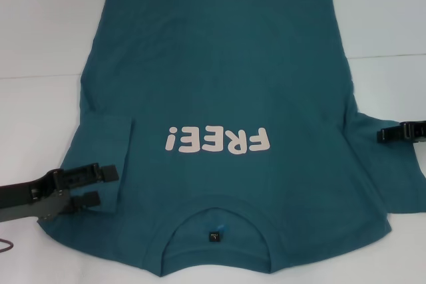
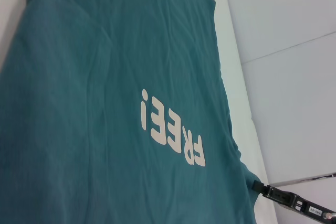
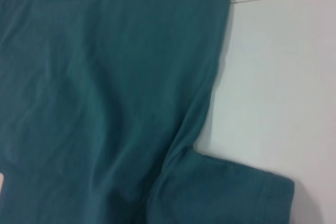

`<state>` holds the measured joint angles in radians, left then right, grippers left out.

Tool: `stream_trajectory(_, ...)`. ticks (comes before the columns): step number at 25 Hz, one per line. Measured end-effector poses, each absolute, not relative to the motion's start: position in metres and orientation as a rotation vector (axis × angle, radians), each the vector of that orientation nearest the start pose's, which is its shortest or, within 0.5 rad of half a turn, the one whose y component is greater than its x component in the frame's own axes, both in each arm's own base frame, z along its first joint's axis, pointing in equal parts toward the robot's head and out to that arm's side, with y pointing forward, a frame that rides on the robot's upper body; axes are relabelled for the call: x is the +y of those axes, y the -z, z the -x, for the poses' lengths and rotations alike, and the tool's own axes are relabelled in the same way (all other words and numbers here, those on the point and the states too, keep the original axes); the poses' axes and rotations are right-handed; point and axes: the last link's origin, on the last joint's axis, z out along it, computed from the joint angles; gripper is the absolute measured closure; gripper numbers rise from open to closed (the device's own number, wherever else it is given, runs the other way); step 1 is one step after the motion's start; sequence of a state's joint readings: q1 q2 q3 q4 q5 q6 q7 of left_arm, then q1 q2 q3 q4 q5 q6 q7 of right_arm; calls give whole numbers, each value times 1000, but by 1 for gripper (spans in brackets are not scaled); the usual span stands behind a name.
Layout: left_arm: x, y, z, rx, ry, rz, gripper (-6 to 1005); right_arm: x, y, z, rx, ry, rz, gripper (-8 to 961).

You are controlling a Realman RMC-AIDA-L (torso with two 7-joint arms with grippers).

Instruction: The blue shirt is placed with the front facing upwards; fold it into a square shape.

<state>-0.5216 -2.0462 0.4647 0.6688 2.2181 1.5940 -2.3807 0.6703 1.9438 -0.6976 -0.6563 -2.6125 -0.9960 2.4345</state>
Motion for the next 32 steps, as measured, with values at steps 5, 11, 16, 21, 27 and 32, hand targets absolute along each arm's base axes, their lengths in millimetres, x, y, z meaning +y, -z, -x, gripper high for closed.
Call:
stream_trajectory(5, 323, -27, 299, -2043, 772, 2125, 53, 408, -67, -342, 1493, -25, 1897, 300)
stream_trajectory(11, 323, -27, 299, -2044, 773, 2126, 53, 409, -64, -339, 1506, -48, 1900, 302)
stream_trajectory(16, 323, -27, 299, -2046, 773, 2125, 53, 409, -64, -337, 1508, -47, 1910, 445)
stream_trajectory(21, 323, -27, 298, -2047, 774, 2127, 53, 409, -67, -335, 1516, -46, 1925, 633)
stream_trajectory(27, 323, -27, 298, -2049, 773, 2126, 53, 410, -71, -334, 1537, -44, 1910, 809)
stream_trajectory(32, 322, -27, 299, -2055, 774, 2121, 53, 413, -75, -331, 1540, -52, 1895, 919)
